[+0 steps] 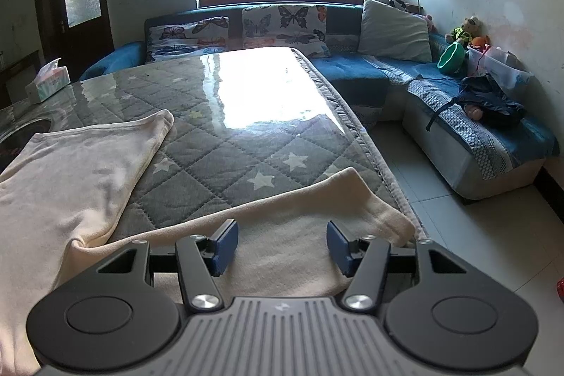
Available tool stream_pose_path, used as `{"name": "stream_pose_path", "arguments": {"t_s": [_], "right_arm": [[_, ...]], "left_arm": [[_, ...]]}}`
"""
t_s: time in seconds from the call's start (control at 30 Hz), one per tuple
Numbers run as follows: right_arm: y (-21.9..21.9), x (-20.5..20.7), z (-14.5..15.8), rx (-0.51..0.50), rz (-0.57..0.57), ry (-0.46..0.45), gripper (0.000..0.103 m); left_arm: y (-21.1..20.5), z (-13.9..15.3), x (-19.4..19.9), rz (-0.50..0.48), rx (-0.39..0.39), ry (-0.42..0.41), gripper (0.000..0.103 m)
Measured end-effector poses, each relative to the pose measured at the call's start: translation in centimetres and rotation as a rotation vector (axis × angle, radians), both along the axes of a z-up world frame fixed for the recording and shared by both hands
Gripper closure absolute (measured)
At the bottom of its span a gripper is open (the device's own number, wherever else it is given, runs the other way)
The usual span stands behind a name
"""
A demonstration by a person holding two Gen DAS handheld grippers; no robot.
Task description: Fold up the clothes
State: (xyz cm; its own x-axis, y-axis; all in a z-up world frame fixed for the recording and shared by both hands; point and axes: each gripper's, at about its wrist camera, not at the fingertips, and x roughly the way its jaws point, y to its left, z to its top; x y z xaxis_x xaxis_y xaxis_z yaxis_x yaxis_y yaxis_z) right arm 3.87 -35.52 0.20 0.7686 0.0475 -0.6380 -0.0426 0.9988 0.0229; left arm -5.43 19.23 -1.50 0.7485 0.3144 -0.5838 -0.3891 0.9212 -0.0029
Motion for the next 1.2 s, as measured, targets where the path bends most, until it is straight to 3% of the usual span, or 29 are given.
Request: {"name": "stream_pose_path", "arguments": {"t_s": [0.13, 0.3, 0.57, 0.77, 1.0, 1.2], "right_arm": [[-0.1, -0.1, 0.2, 0.001, 0.0, -0.002, 0.046], [-0.3, -0.2, 0.2, 0.01, -0.01, -0.004, 0.046], [-2.2, -1.6, 0.7, 0.03, -0.084, -0.03, 0.046], [-4.9, -2.5, 0.7, 0.044, -0.182, -0.042, 0.048], [-5.9, -1.8, 0.5, 0.06, -0.194, -0.037, 0.055], [-5.9, -0.6, -0.5, 0.056, -0.199, -0.015, 0.074]], "left_arm": [[0.2, 0.4, -0.4, 0.004, -0.045, -0.001, 0.069], [-2.8, 1.8, -1.0, -0.09, -0.058, -0.036, 0.062], [-10.7, 3.3, 0.1, -0.409, -0.155, -0.039, 0.051], [-17.0, 3.3, 1.1, -0.645, -0.184, -0.018, 0.051], [-23.1, 3.0, 1.6, -0.854, -0.179, 0.011, 0.051], [-26.0, 3.0, 2.0, -0.952, -0.161, 0.027, 0.051]]}}
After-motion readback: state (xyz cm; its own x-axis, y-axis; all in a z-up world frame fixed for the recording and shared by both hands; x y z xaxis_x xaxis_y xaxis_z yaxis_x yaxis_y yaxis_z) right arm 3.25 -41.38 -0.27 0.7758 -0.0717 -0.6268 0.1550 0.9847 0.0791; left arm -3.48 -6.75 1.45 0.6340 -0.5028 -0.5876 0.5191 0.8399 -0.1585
